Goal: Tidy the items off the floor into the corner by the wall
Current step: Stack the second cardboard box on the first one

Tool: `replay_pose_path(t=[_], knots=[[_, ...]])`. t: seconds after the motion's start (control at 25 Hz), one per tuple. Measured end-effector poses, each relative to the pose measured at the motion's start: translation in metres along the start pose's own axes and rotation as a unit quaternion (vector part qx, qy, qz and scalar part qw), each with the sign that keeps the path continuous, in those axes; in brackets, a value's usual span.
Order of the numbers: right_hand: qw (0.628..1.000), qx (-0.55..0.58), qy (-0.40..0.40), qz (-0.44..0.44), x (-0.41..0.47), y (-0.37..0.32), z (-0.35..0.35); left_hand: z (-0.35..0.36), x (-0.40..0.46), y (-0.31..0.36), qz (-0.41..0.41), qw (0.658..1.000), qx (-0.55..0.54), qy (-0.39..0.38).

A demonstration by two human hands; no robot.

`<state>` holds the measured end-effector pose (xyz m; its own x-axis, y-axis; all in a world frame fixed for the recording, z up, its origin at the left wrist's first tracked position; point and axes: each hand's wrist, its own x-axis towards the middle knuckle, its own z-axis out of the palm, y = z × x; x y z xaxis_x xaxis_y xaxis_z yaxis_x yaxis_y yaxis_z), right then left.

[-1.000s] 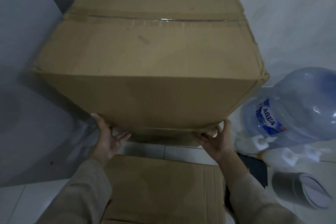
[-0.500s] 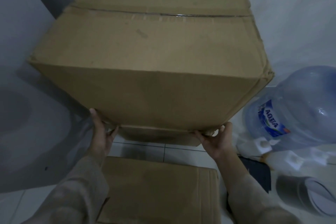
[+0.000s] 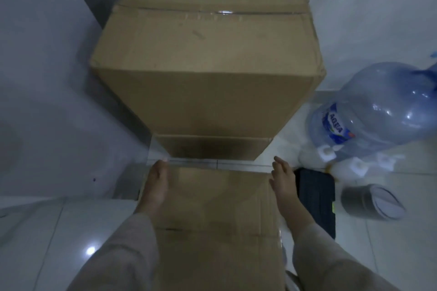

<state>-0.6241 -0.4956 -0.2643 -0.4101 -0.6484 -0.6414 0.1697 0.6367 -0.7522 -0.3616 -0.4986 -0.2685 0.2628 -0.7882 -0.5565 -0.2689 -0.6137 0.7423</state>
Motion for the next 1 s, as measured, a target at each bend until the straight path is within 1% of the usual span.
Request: replay_pose_path(t=[0.04, 0.08, 0.16, 0.24, 0.32, 0.4, 0.48, 0.56, 0.68, 0.76, 0.88, 1.0], knots=[[0.997, -0.069, 0.002, -0.023, -0.021, 0.013, -0.011, -0.005, -0.017, -0.013, -0.012, 1.000, 0.028, -0.008], [0.992, -0.121, -0.002, -0.028, -0.039, 0.026, -0.021, -0.011, -0.034, -0.025, -0.017, 0.999, 0.050, -0.008], [0.980, -0.198, -0.012, -0.001, -0.072, 0.056, -0.039, -0.027, -0.064, -0.051, -0.008, 0.995, 0.096, -0.019], [0.970, -0.239, -0.032, 0.029, -0.098, 0.085, -0.051, -0.042, -0.085, -0.074, -0.003, 0.994, 0.109, -0.022], [0.967, -0.248, -0.041, 0.048, -0.112, 0.107, -0.055, -0.052, -0.094, -0.096, -0.011, 0.990, 0.138, -0.018], [0.971, -0.228, -0.043, 0.050, -0.116, 0.125, -0.055, -0.056, -0.093, -0.117, -0.060, 0.988, 0.140, -0.005], [0.974, -0.218, -0.021, 0.051, -0.115, 0.143, -0.054, -0.057, -0.088, -0.142, -0.093, 0.987, 0.132, 0.005], [0.976, -0.209, 0.003, 0.053, -0.113, 0.156, -0.056, -0.053, -0.076, -0.175, -0.097, 0.987, 0.130, 0.003], [0.984, -0.176, 0.017, 0.039, -0.114, 0.155, -0.063, -0.044, -0.086, -0.165, -0.092, 0.986, 0.130, 0.048], [0.987, -0.162, 0.012, 0.020, -0.118, 0.144, -0.070, -0.041, -0.096, -0.150, -0.062, 0.988, 0.122, 0.074], [0.990, -0.139, 0.008, -0.007, -0.136, 0.111, -0.081, -0.046, -0.116, -0.116, -0.043, 0.990, 0.098, 0.089], [0.990, -0.136, 0.000, -0.043, -0.165, 0.061, -0.096, -0.060, -0.143, -0.064, -0.020, 0.989, 0.091, 0.119]])
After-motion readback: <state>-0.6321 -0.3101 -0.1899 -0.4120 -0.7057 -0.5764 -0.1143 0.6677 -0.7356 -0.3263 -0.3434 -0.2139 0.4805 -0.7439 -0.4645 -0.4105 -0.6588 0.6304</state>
